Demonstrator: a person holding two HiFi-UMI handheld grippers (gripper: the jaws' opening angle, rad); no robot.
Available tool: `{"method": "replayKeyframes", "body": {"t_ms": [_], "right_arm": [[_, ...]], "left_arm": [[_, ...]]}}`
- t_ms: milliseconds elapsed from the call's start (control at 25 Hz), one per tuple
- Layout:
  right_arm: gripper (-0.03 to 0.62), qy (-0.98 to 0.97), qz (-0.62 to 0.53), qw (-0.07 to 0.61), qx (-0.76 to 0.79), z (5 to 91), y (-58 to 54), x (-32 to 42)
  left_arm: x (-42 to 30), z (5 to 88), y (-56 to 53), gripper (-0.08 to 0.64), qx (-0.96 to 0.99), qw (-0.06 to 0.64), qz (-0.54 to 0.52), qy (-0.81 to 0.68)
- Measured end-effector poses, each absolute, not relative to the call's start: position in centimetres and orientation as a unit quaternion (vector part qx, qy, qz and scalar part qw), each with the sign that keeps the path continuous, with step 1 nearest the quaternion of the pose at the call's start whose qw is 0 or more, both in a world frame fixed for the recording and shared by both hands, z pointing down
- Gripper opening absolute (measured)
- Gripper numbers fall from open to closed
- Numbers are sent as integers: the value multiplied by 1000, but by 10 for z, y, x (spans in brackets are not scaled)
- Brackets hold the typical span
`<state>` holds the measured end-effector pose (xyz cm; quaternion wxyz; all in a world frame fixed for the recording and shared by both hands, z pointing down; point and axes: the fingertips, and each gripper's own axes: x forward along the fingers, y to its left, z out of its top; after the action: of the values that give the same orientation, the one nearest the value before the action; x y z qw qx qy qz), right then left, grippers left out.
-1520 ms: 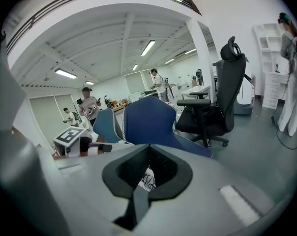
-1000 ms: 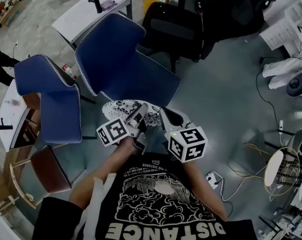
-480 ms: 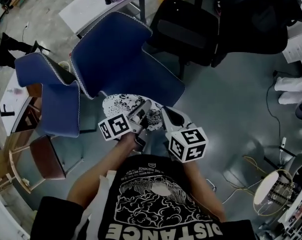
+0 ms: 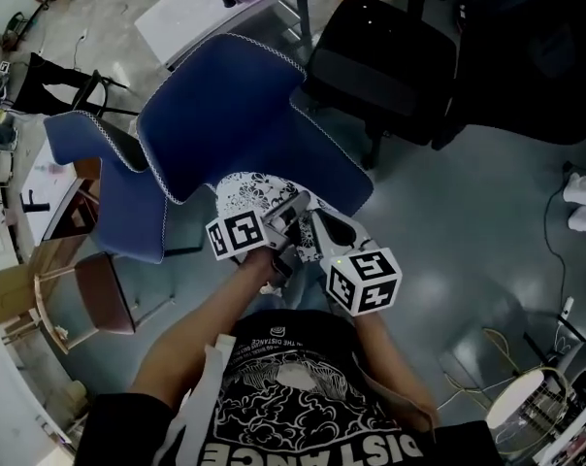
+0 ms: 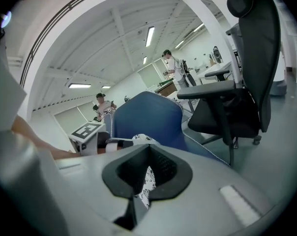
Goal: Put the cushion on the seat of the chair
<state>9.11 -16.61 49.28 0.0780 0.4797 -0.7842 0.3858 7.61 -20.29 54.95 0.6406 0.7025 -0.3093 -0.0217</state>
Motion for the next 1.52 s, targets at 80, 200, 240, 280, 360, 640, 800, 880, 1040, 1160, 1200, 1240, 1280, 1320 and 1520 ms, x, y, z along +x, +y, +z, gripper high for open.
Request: {"method": "replayKeyframes", "body": {"t_ms": [80, 200, 240, 280, 360, 640, 800, 880, 1040, 1160, 1200, 1240, 1280, 1320, 1520], "right_arm": [[-2, -788, 387, 74, 472, 496, -175, 96], [-2, -793, 389, 68, 464, 504, -188, 103], [-2, -794, 390, 67, 461, 507, -191, 105], [-2, -796, 390, 67, 458, 510, -193, 105], [-2, -799, 389, 68, 454, 516, -200, 106], [-2, -789, 390, 67, 470, 535, -221, 113], [-2, -776, 396, 77, 486, 554, -223, 126], [-2, -766, 401, 83, 496, 563, -223, 135], [-2, -752, 411, 100, 506, 580, -222, 141], [-2, -751, 415, 110, 502, 591, -226, 134], [-2, -751, 416, 111, 501, 595, -228, 132], [-2, -749, 418, 112, 501, 598, -230, 131], [-2, -747, 420, 112, 503, 602, -233, 132], [-2, -743, 424, 111, 506, 606, -235, 134], [-2, -740, 425, 121, 507, 619, -245, 132]], "left_arm": [[83, 556, -209, 37, 703, 638, -10, -315], [90, 563, -218, 37, 704, 631, 2, -327], [90, 566, -219, 37, 702, 631, 4, -330], [91, 568, -220, 37, 699, 633, 5, -334], [90, 574, -222, 37, 692, 637, 6, -340], [81, 603, -241, 38, 669, 655, -6, -350], [82, 628, -255, 40, 658, 664, -15, -354], [86, 640, -265, 40, 657, 665, -19, -353], [94, 662, -284, 46, 649, 674, -25, -351], [98, 678, -297, 48, 643, 680, -30, -352], [99, 682, -301, 49, 640, 682, -31, -352], [100, 687, -304, 51, 638, 684, -32, -353], [101, 692, -308, 51, 635, 686, -33, -354], [102, 696, -311, 52, 632, 688, -34, -356], [89, 705, -340, 60, 630, 677, -51, -376]]}}
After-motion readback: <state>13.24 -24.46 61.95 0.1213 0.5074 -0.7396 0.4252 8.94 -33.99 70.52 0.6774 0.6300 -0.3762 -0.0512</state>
